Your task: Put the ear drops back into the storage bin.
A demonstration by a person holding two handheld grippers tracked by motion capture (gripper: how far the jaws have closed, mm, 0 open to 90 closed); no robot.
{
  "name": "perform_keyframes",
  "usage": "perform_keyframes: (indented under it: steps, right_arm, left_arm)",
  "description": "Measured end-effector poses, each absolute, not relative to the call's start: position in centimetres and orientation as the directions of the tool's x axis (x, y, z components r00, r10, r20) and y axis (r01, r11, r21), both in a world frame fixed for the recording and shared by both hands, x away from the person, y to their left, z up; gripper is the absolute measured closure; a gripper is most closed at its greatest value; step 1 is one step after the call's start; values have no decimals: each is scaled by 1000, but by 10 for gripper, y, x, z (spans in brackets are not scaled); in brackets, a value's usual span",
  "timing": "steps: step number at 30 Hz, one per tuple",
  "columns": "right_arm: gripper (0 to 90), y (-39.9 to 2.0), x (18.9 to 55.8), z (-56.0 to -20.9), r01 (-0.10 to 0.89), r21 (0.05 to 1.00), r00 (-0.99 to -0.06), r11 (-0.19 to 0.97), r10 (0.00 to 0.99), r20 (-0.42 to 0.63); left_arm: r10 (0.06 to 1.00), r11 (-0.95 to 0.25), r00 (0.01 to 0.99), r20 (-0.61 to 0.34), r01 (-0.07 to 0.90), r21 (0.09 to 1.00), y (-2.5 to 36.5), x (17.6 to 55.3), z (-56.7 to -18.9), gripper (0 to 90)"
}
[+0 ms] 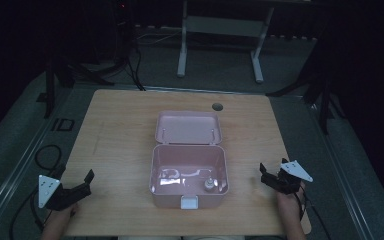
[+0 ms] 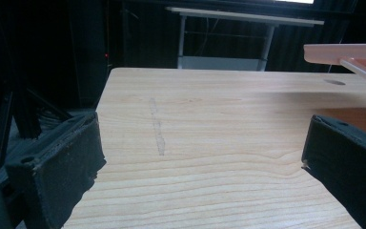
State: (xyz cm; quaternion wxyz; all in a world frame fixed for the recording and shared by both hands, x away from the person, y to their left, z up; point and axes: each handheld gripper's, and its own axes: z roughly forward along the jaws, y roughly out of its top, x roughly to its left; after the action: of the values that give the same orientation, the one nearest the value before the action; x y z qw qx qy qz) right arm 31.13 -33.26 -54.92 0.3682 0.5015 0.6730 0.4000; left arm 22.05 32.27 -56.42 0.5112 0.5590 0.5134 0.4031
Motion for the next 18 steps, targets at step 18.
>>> perform_keyframes:
  steps: [18]
  right_arm:
    - [123, -344, 301, -544, 309, 944, -187, 111, 981, -54]
  left_arm:
    - [986, 51, 151, -76, 162, 986, 323, 220, -564, 4]
